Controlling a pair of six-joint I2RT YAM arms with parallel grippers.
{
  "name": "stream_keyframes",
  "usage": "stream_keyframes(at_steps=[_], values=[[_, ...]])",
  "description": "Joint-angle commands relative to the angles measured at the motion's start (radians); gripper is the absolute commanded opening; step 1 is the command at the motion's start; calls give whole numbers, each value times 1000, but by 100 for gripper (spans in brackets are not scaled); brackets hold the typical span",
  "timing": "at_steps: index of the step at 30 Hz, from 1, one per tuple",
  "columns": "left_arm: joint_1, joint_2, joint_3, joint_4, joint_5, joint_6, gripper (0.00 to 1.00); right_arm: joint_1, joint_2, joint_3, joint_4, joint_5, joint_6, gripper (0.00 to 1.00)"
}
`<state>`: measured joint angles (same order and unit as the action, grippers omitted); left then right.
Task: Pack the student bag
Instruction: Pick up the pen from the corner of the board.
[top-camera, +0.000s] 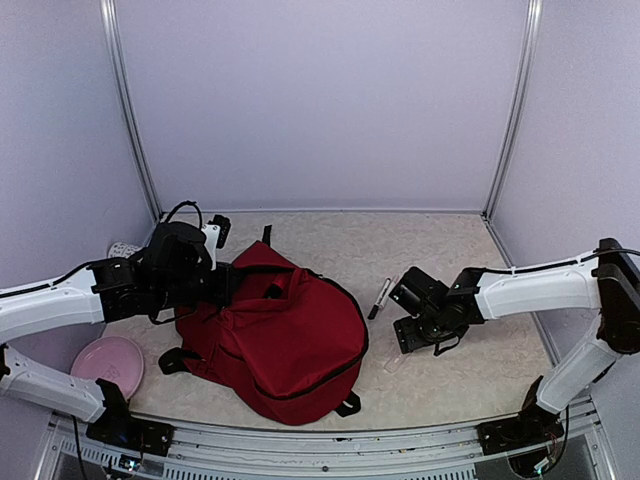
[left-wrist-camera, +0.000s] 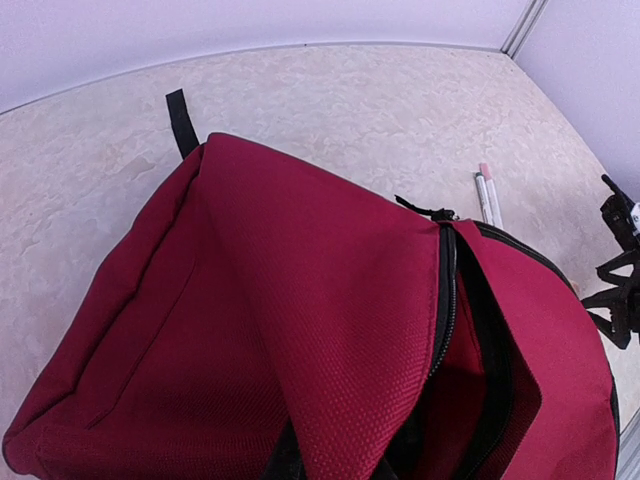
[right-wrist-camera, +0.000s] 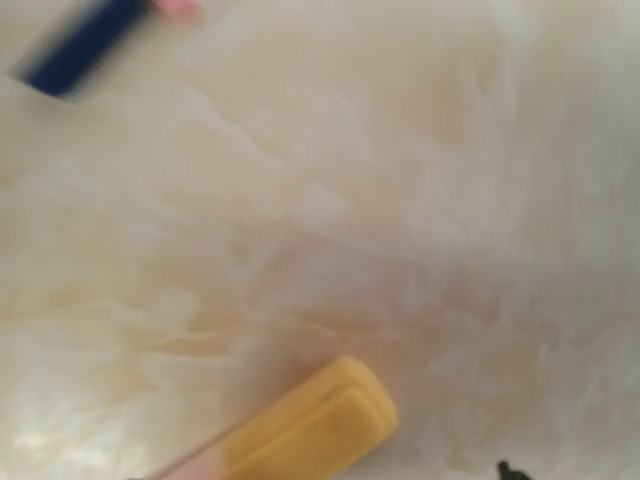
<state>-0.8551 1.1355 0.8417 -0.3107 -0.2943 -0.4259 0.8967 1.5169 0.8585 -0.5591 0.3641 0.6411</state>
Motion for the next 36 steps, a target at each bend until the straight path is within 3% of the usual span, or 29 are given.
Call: stream_keyframes(at_steps=[1, 14, 16, 20, 25, 28, 36], values=[[-16, -2, -4, 39, -12, 4, 9, 7, 53, -9, 67, 28, 173, 85], [-16, -1, 3, 28, -40, 27, 10, 104, 140, -30, 70, -70, 236, 76], [-15, 3, 5, 28, -39, 29, 10, 106, 140, -43, 75, -89, 228, 68], [-16, 4, 6, 30, -32, 30, 10, 95, 127, -59, 79, -89, 183, 38], [-16, 0, 8, 24, -36, 36, 11, 54, 125, -25, 72, -132, 76, 15], [-16, -8, 9, 9, -46, 41, 17, 38, 119, -14, 74, -163, 33, 0], [-16, -40, 8, -52, -111, 39, 20, 22, -38, 88, 123, -187, -165, 0]])
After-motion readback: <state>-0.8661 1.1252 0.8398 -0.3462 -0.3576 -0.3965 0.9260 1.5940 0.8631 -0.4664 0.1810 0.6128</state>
